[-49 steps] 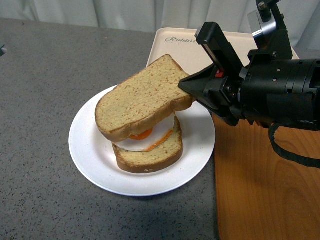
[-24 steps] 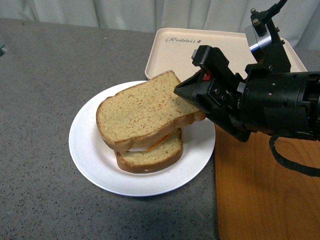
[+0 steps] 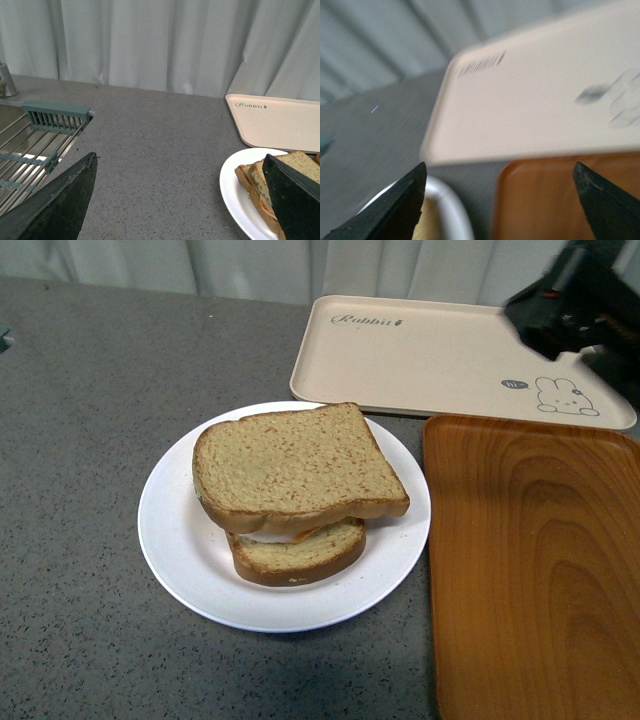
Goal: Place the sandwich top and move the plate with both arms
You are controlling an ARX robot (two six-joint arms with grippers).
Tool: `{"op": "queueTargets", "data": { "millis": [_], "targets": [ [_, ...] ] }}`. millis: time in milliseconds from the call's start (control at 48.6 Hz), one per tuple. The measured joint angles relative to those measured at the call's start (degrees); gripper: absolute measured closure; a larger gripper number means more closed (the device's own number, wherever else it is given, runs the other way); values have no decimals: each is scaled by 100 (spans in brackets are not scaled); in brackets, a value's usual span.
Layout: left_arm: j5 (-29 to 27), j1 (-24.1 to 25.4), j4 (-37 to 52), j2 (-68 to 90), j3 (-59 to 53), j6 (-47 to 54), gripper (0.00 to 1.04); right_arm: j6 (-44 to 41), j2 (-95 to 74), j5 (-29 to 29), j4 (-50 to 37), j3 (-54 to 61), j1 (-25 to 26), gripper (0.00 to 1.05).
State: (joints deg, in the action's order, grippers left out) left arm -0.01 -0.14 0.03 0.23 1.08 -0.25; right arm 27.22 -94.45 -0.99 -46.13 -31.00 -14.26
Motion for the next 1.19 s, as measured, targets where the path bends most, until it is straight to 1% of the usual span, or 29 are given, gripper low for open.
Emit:
{"op": "queueTargets", "data": {
  "millis": [21, 41, 62, 82, 103, 144, 185, 206, 226, 288, 329, 349, 370, 432, 452, 473, 493, 514, 555, 596, 699, 1192],
  "targets": [
    [15, 0, 0, 0, 0, 0, 6, -345, 46, 367, -476, 192, 55, 24],
    [7, 0, 0, 0, 0, 0, 6, -669, 125, 616, -885, 389, 129, 27],
    [4, 0, 0, 0, 0, 0, 6, -752, 173, 713, -1071, 490, 175, 29],
    [-4, 0, 0, 0, 0, 0, 6, -1130, 286, 837, -1399, 684, 269, 33],
    [-13, 0, 0, 0, -2, 0, 6, -1338, 426, 874, -1655, 866, 372, 36],
    [-11, 0, 0, 0, 0, 0, 6, -1862, 828, 787, -1943, 1237, 636, 44],
    [-11, 0, 0, 0, 0, 0, 6, -2153, 1307, 551, -1917, 1585, 914, 52],
    [-4, 0, 0, 0, 0, 0, 6, -2271, 1639, 341, -1829, 1781, 1106, 58],
    [0, 0, 0, 0, 0, 0, 6, -2312, 1755, 249, -1753, 1895, 1161, 59],
    [2, 0, 0, -2, 0, 0, 6, -2472, 2481, 195, -1285, 2356, 1355, 70],
    [2, 0, 0, 0, 0, 0, 6, -2535, 3077, 190, -813, 2643, 1405, 77],
    [2, 0, 0, 0, 0, 0, 6, -2557, 3246, 186, -671, 2708, 1410, 79],
    [2, 0, 0, 0, 0, 0, 6, -2570, 3620, 162, -341, 2830, 1412, 83],
    [2, 0, 0, 0, 0, 0, 6, -2616, 4966, 109, 922, 3073, 1412, 93],
    [0, 0, 0, 0, 0, 0, 6, -2647, 5486, 107, 1451, 3067, 1412, 97],
    [0, 0, 0, 0, 0, 0, 6, -2651, 6297, 105, 2218, 3064, 1412, 102],
    [0, 0, 0, -7, 0, 0, 6, -2671, 6848, 103, 2712, 3064, 1412, 104],
    [-4, 0, 0, -7, 0, 0, 6, -2684, 7637, 83, 3390, 3064, 1419, 103],
    [-15, 0, 0, -2, 0, 0, 6, -2693, 8623, 87, 4140, 3064, 1419, 104],
    [-9, 0, 0, -7, 0, 0, 6, -2699, 9154, 90, 4520, 3064, 1419, 104],
    [0, 0, 0, -4, 0, 0, 6, -2699, 9401, 94, 4597, 3064, 1419, 104],
    [0, 0, 0, -4, 0, 0, 6, -2699, 9416, 92, 4603, 3064, 1419, 104]
  ]
}}
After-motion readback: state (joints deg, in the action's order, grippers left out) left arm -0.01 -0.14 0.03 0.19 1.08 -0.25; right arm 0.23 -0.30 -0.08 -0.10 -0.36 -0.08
